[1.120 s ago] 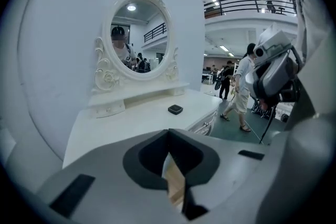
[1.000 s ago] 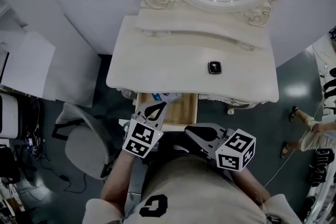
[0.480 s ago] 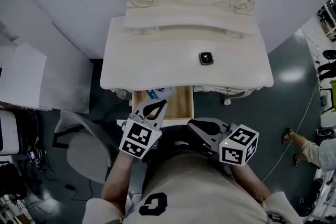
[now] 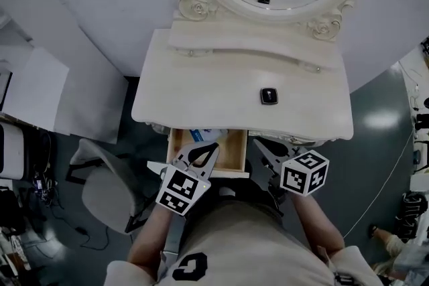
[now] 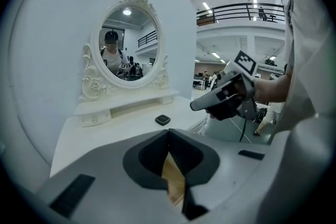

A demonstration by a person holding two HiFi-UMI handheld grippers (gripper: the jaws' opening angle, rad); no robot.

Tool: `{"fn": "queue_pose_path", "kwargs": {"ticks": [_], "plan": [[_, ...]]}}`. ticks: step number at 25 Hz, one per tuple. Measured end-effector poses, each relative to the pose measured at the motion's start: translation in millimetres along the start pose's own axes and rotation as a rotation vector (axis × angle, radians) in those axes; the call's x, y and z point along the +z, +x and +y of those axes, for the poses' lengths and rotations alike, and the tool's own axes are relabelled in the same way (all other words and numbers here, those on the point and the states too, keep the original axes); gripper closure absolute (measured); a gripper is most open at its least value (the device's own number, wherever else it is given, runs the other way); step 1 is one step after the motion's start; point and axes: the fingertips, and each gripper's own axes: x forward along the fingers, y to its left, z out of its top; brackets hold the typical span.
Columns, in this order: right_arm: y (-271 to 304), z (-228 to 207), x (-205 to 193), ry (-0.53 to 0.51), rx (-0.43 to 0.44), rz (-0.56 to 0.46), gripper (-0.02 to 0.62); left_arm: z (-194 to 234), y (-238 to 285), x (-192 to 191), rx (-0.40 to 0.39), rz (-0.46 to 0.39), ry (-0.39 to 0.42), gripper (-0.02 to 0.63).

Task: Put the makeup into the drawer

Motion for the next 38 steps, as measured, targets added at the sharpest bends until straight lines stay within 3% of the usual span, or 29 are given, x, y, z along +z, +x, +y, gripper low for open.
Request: {"fn": "queue_pose_path", "kwargs": {"ticks": [7, 8, 9, 11, 17, 25, 34, 38], "plan": [[31.0, -100.3, 37.0, -0.004, -0.109, -0.027, 0.561, -4.0, 35.9, 19.0, 0.005, 0.027, -0.028, 0.549], [37.3, -112.8, 37.5, -0.014, -0.129, -0.01, 0.476, -1.2, 39.8, 20.3, 0.012, 0.031, -0.035, 0.549], [43.7, -125.0, 37.3, -0.025, -0.152, 0.012, 0.317, 2.3, 43.2, 21.5, 0.021, 0.036, -0.04, 0.549], [53.3, -149.6, 37.0, -0.054, -0.217, 0.046, 0.3, 8.8, 47.5, 23.1, 0.04, 0.046, -0.048, 0.549], [87.6, -214.4, 21.6, -0.109, -0.373, 0.143, 0.277, 26.7, 48.7, 17.6, 0.088, 0.058, -0.088, 0.549], [117.5, -250.8, -10.0, -0.103, -0.488, 0.263, 0.27, 40.2, 36.5, 11.1, 0.097, 0.05, -0.145, 0.549], [118.2, -257.7, -8.0, -0.115, -0.535, 0.254, 0.27, 61.0, 15.6, 6.5, 0.118, 0.02, -0.192, 0.549], [117.6, -258.1, -9.3, -0.125, -0.517, 0.246, 0.272, 62.9, 4.5, 0.3, 0.124, 0.009, -0.203, 0.549]]}}
